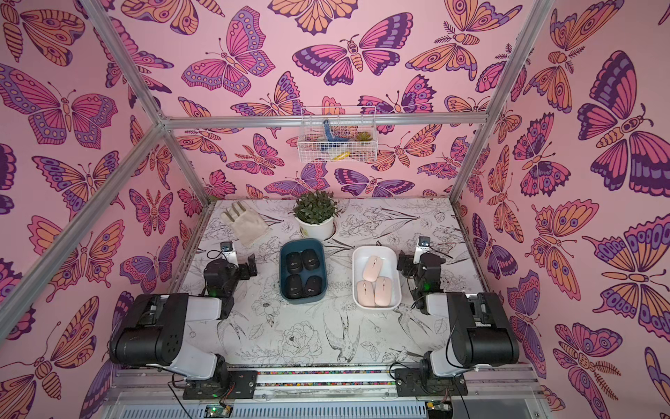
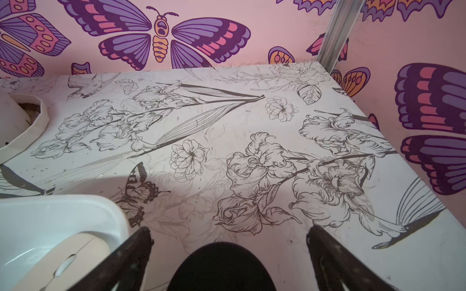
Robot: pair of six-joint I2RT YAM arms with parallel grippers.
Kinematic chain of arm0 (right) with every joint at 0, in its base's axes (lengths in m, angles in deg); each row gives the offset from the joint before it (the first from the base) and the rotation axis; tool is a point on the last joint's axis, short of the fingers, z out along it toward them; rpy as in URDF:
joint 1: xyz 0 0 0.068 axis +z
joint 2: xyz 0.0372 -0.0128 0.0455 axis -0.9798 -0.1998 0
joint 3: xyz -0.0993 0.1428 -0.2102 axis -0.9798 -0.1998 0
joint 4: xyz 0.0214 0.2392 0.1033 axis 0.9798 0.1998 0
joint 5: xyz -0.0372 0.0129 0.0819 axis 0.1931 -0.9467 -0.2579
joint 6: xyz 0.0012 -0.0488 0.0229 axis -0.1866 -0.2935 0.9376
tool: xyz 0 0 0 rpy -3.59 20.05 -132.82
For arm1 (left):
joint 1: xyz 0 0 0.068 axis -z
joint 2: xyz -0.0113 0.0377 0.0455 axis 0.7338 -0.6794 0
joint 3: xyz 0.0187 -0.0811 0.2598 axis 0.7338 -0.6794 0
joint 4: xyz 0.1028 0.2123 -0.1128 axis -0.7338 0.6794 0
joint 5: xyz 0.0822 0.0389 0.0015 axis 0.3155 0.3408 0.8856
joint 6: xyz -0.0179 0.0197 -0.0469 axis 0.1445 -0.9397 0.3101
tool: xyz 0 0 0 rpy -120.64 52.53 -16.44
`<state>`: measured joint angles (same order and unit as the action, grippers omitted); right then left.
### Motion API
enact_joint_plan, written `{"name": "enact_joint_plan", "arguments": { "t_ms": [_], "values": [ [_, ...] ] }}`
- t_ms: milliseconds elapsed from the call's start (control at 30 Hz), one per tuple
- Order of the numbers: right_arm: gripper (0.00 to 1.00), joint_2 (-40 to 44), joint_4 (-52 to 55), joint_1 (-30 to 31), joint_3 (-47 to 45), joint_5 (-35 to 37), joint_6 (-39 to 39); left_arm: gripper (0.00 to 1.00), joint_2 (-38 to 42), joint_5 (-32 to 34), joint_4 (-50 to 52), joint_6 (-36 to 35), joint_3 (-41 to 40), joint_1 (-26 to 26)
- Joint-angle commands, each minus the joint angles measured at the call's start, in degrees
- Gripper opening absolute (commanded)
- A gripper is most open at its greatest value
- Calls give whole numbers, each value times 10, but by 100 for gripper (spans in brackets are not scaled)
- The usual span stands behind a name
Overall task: Place the mice by color into the storage box
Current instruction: Reset both arms
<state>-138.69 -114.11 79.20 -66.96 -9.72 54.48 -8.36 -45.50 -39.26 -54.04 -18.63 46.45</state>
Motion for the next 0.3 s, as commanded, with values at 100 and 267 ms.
{"name": "enact_joint_plan", "arguments": {
  "t_ms": [100,267],
  "values": [
    [99,-5,11,-2,9,9,6,100,0,6,5,6,3,-3],
    [99,-3,6,-3,6,11,6,100,0,6,5,6,3,-3]
  ]
}}
